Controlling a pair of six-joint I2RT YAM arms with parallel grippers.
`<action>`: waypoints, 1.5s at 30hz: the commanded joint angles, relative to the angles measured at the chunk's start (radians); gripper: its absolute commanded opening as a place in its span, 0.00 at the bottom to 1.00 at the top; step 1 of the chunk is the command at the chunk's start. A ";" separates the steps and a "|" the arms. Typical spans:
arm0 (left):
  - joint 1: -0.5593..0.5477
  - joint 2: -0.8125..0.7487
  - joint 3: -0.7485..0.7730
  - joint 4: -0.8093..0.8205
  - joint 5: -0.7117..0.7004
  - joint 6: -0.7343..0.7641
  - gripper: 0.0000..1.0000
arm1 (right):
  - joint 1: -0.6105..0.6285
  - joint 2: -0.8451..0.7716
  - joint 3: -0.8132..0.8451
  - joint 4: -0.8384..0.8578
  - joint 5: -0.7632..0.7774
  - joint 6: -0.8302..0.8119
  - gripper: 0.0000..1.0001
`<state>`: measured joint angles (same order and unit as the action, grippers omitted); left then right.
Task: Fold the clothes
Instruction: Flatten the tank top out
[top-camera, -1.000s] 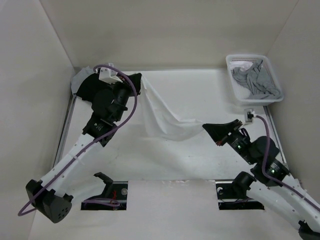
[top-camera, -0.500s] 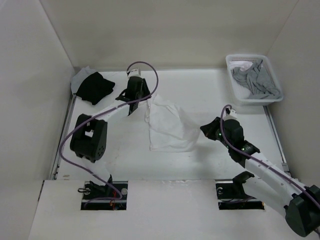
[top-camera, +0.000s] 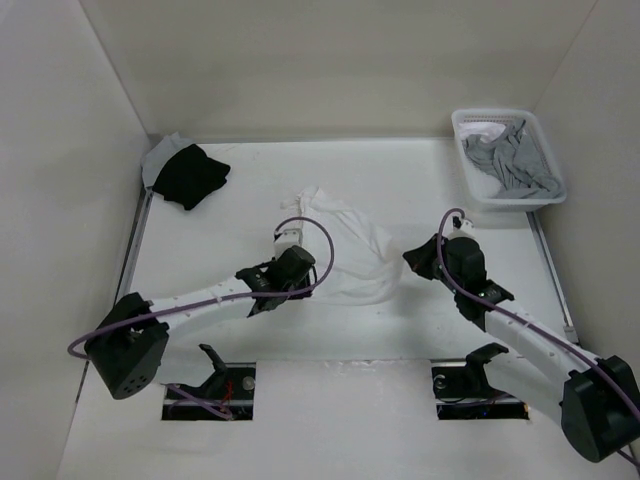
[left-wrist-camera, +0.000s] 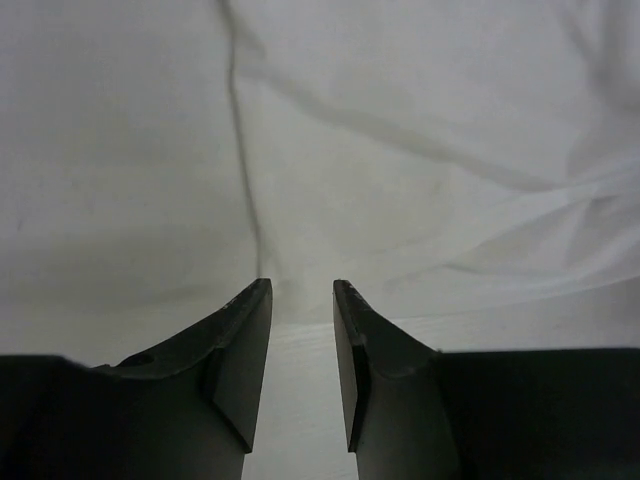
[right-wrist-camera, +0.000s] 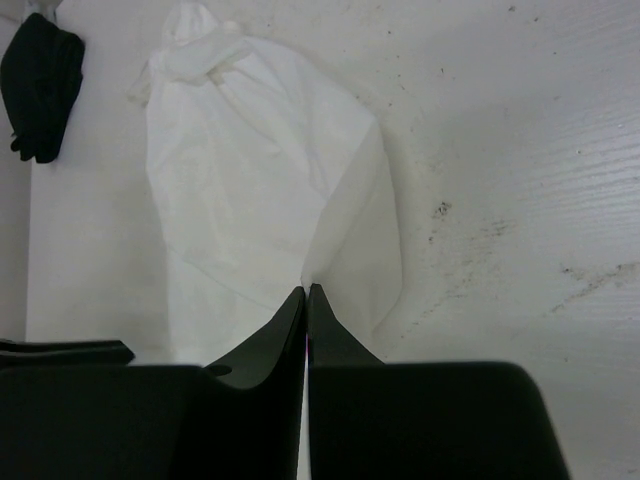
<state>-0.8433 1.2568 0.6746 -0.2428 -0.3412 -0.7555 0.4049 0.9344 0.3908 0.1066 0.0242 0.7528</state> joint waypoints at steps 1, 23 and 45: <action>-0.004 0.024 -0.055 -0.084 -0.044 -0.142 0.31 | 0.002 0.004 -0.006 0.090 -0.012 0.002 0.03; 0.066 0.087 -0.182 0.234 0.174 -0.202 0.33 | 0.016 -0.020 -0.021 0.073 -0.007 0.005 0.03; 0.209 -0.444 0.288 0.151 -0.007 0.007 0.01 | 0.132 -0.324 0.437 -0.280 0.256 -0.141 0.00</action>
<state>-0.6350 0.8726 0.8623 -0.1371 -0.2527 -0.8440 0.4957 0.6518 0.6765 -0.1436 0.1493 0.6888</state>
